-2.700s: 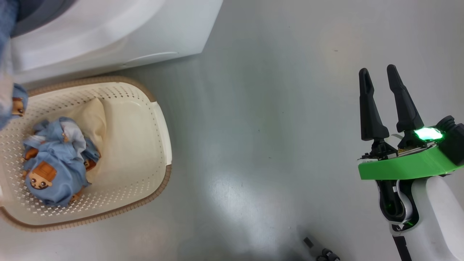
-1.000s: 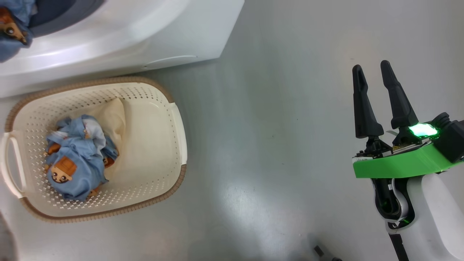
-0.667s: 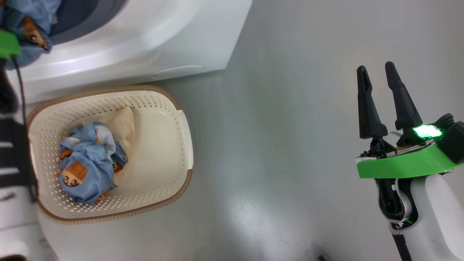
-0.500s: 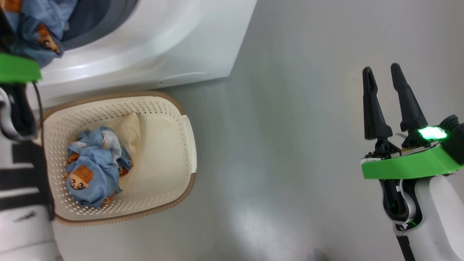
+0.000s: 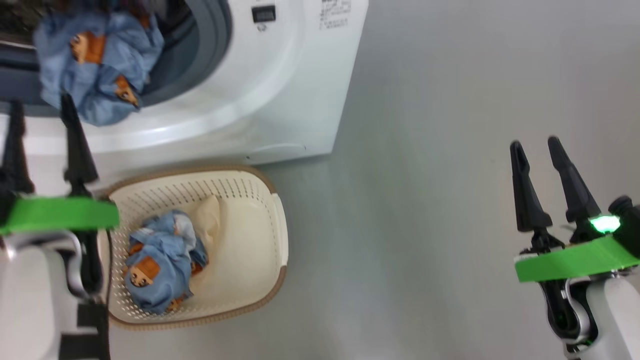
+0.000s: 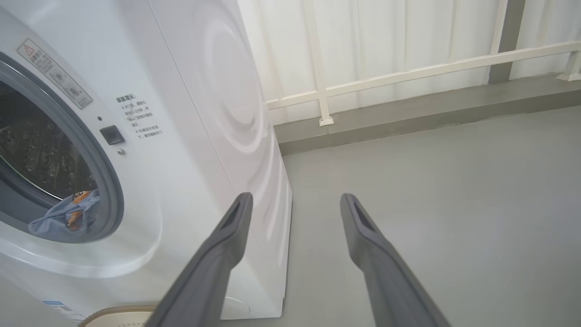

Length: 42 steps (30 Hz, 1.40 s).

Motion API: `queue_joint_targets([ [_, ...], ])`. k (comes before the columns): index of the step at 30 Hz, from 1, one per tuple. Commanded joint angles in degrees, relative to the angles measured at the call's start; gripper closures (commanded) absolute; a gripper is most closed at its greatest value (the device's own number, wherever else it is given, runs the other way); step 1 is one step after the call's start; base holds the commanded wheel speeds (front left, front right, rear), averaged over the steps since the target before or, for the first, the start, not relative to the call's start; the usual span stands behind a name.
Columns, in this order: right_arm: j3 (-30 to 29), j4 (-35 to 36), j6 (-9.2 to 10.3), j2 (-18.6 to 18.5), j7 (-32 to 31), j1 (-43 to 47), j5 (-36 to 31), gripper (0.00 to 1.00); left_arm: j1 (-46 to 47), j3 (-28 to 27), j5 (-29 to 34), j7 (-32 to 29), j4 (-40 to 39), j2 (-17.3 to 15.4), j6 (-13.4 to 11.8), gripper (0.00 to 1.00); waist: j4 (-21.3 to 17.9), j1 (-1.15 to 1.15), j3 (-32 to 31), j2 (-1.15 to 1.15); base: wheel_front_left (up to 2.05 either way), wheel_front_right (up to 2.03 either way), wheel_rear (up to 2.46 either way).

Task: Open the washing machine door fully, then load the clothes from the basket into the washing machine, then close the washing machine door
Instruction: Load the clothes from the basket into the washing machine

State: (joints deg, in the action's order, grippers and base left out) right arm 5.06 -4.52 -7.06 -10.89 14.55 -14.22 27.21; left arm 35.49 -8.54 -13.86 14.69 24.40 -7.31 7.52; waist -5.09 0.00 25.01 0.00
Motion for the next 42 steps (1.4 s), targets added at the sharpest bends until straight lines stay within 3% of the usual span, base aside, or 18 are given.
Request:
queue_joint_targets([
  [1, 0.5, 0.9, -0.43, -1.3, 0.4, 1.9, -0.1, 0.00, -3.0, -1.0, 0.8, 0.3, -2.4, -1.5, 0.0, 0.00, 1.5, 0.00, -4.9, 0.00, 0.00, 0.00, 0.00],
  [20, -1.7, -0.1, -0.43, -6.1, 0.4, 15.7, 2.2, 0.00, -25.7, 1.5, 1.2, 0.3, -8.2, 0.7, 0.0, 0.00, 6.4, 0.00, -21.0, 0.00, 0.00, 0.00, 0.00],
  [42, -4.6, 1.2, -0.43, -5.2, 0.4, 23.0, 1.8, 0.00, -36.1, 1.1, 0.3, 0.3, -14.9, -0.4, 0.0, 0.00, 7.5, 0.00, -25.4, 0.00, 0.00, 0.00, 0.00],
])
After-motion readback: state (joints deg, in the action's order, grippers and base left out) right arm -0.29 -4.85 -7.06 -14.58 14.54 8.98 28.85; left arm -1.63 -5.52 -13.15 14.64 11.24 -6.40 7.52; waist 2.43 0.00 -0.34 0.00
